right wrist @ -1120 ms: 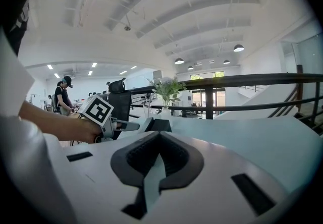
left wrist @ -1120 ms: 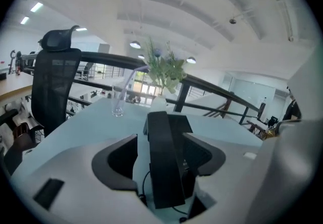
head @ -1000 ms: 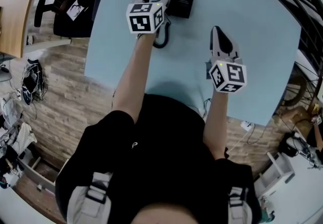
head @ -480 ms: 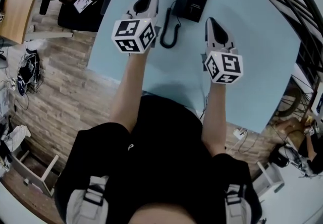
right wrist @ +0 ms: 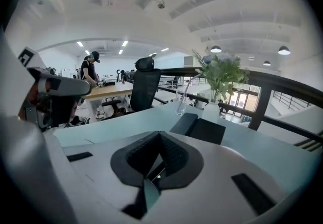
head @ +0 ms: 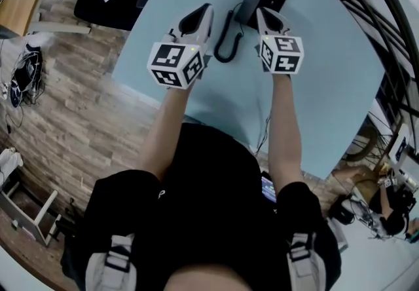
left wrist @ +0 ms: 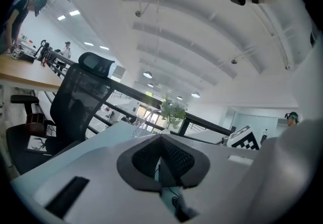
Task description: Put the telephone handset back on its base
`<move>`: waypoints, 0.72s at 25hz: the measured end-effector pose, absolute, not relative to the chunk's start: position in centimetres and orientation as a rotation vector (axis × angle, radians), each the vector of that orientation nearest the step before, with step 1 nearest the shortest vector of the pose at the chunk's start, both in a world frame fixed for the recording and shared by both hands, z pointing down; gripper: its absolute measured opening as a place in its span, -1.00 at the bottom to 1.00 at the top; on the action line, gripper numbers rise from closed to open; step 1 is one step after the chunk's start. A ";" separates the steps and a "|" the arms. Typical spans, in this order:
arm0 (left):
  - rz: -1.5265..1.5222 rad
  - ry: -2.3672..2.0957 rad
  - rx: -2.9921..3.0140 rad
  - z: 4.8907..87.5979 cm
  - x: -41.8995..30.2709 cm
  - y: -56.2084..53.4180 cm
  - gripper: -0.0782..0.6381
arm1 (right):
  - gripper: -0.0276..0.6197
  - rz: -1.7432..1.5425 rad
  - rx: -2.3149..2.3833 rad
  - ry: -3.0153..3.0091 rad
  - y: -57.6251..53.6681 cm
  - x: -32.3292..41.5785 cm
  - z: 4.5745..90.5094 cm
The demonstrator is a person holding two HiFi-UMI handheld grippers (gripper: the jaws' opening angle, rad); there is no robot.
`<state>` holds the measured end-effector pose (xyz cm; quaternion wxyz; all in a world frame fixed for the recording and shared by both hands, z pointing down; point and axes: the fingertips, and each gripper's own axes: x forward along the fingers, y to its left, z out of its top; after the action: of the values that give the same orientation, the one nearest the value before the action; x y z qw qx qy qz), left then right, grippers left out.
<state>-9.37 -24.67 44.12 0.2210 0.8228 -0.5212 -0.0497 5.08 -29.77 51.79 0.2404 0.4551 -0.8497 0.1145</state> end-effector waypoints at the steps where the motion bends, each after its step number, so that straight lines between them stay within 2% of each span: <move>1: -0.138 -1.443 2.266 44.4 -9.6 -24.5 -0.78 | -0.93 0.321 1.225 -2.309 -30.2 4.8 52.5; 11: -0.116 -1.478 2.175 47.8 -12.4 -23.4 -0.78 | -0.93 0.263 1.153 -2.034 -32.5 5.2 59.5; 18: -0.110 -1.480 2.153 48.6 -12.9 -23.1 -0.78 | -0.93 0.252 1.145 -2.049 -32.6 5.1 59.7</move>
<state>-12.86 -23.12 48.58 0.2602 0.7950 -0.5465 -0.0406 5.14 -32.55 59.70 0.3805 0.4484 -0.8028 0.0987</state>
